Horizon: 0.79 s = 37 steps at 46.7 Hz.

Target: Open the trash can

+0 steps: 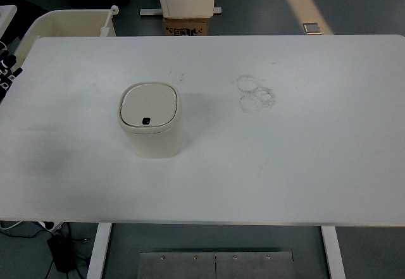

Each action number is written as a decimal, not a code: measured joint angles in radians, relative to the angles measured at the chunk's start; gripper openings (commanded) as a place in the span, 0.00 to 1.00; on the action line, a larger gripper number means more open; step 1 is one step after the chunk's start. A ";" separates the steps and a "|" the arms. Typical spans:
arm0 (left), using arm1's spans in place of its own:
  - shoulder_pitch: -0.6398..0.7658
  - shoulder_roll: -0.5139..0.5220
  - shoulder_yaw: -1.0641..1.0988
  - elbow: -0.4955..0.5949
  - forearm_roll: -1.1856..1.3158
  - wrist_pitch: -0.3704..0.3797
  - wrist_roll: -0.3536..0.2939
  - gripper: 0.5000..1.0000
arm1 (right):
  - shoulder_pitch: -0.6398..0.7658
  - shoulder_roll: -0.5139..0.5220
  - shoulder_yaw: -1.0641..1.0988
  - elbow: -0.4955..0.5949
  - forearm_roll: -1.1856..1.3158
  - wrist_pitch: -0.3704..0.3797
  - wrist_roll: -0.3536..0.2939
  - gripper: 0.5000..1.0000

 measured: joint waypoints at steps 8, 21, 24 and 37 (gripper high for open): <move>-0.002 0.005 -0.002 0.000 -0.001 0.001 0.000 1.00 | 0.002 0.000 -0.001 0.000 0.000 0.000 0.000 0.98; 0.000 0.008 0.000 -0.001 0.000 0.002 0.000 1.00 | 0.003 0.000 -0.001 0.000 0.000 0.000 0.000 0.98; 0.000 0.008 0.000 -0.001 0.000 0.002 0.000 1.00 | 0.005 0.000 -0.001 0.000 0.000 0.000 0.000 0.98; 0.002 0.008 0.000 -0.001 0.000 0.002 0.001 1.00 | 0.005 0.000 -0.001 0.000 0.000 0.000 0.000 0.98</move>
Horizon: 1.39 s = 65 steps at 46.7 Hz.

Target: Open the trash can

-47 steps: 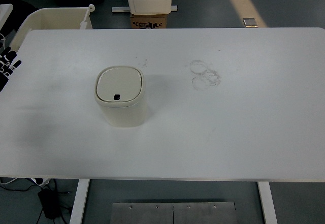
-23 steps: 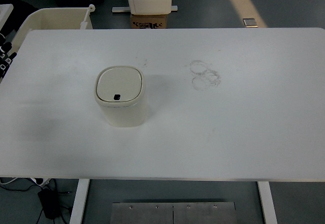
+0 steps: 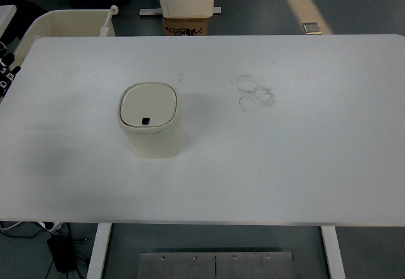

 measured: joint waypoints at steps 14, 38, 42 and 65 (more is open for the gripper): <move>-0.025 0.058 0.006 -0.123 0.002 0.062 0.043 1.00 | 0.000 0.000 0.000 0.000 0.000 0.000 0.000 0.98; -0.300 0.177 0.184 -0.426 0.062 0.176 0.173 1.00 | 0.002 0.000 0.000 0.000 0.000 -0.001 0.000 0.98; -0.347 0.195 0.260 -0.455 0.073 0.176 0.173 1.00 | 0.001 0.000 0.000 0.000 0.000 0.000 0.000 0.98; -0.611 0.219 0.609 -0.648 0.187 0.172 0.198 1.00 | 0.003 0.000 0.000 0.000 0.000 0.000 0.000 0.98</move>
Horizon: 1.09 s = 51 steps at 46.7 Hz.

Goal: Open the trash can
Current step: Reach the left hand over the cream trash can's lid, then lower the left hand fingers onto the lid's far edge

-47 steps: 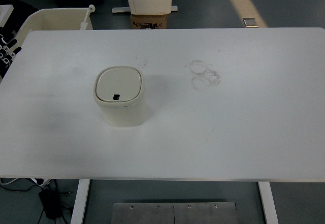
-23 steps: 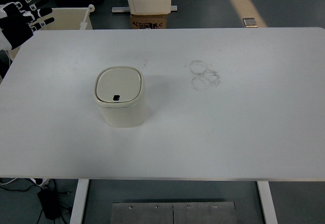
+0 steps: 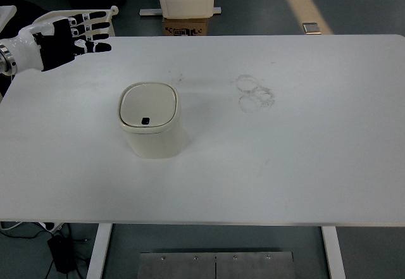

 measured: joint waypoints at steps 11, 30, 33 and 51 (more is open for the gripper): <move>-0.031 0.028 0.065 -0.135 0.098 -0.008 0.000 1.00 | 0.000 0.000 0.000 0.000 0.000 0.000 0.000 0.98; -0.079 0.065 0.128 -0.269 0.210 -0.028 0.018 1.00 | 0.000 0.000 0.000 0.000 0.000 -0.001 0.000 0.98; -0.096 0.065 0.138 -0.281 0.210 -0.028 0.018 1.00 | 0.000 0.000 0.000 0.000 0.000 0.000 0.000 0.98; -0.275 0.054 0.283 -0.323 0.212 -0.055 0.042 1.00 | 0.000 0.000 0.000 0.000 0.000 0.000 0.000 0.98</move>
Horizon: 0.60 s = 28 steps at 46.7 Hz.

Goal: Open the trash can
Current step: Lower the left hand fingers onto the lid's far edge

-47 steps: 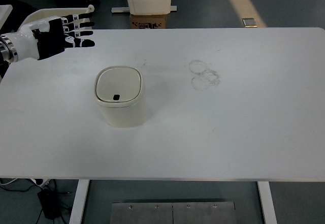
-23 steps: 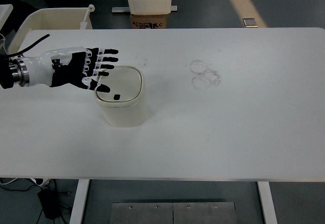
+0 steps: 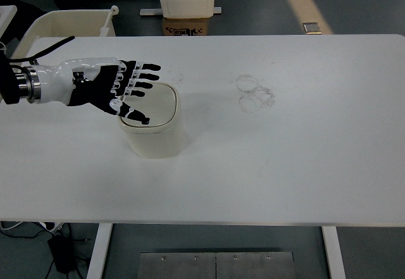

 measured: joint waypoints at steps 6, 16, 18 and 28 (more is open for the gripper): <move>-0.070 -0.013 0.056 -0.002 0.001 -0.014 0.001 1.00 | 0.000 0.000 0.000 0.000 0.000 0.000 0.000 0.98; -0.112 -0.028 0.134 -0.012 0.003 -0.022 0.005 1.00 | 0.000 0.000 0.000 0.000 0.000 0.000 0.000 0.98; -0.112 -0.030 0.146 -0.013 0.007 -0.022 0.005 1.00 | 0.000 0.000 0.000 0.000 0.000 0.000 0.000 0.98; -0.104 -0.039 0.157 -0.013 0.032 -0.022 0.005 1.00 | 0.000 0.000 0.000 0.000 0.000 0.000 0.000 0.98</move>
